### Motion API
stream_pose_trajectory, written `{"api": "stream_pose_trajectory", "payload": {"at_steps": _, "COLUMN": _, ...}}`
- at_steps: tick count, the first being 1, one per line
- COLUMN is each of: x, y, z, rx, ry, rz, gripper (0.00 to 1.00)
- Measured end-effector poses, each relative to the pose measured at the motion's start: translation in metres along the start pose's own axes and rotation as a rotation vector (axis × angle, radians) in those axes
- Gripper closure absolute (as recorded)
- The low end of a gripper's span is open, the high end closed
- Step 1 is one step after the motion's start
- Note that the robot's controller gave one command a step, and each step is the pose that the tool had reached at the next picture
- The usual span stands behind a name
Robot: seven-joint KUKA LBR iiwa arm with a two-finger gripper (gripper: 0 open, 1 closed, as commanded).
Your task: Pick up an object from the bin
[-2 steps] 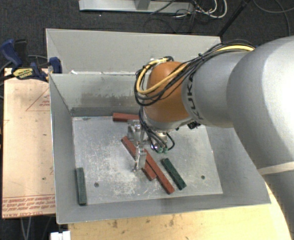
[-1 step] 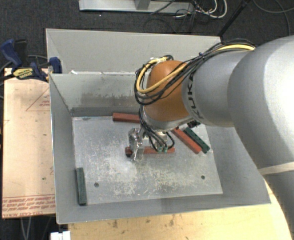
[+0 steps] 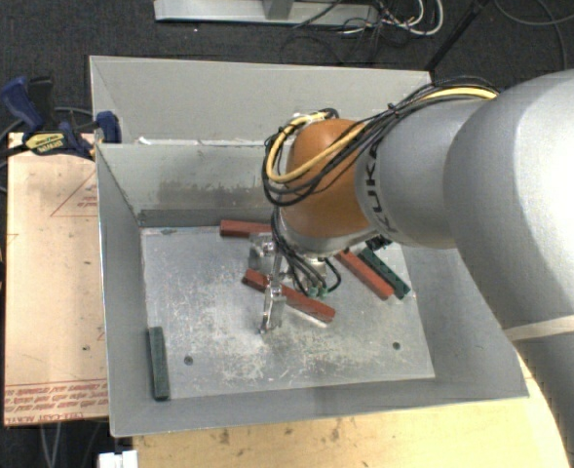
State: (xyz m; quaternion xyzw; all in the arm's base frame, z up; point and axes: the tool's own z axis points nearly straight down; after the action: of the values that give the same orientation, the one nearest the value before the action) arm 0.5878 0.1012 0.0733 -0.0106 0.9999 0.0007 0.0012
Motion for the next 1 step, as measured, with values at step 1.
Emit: {"api": "stream_pose_trajectory", "payload": {"at_steps": 1, "x": -0.0556, "y": -0.0147, "z": 0.0026, "rx": -0.002, "ry": 0.003, "rz": 0.216, "gripper": 0.00}}
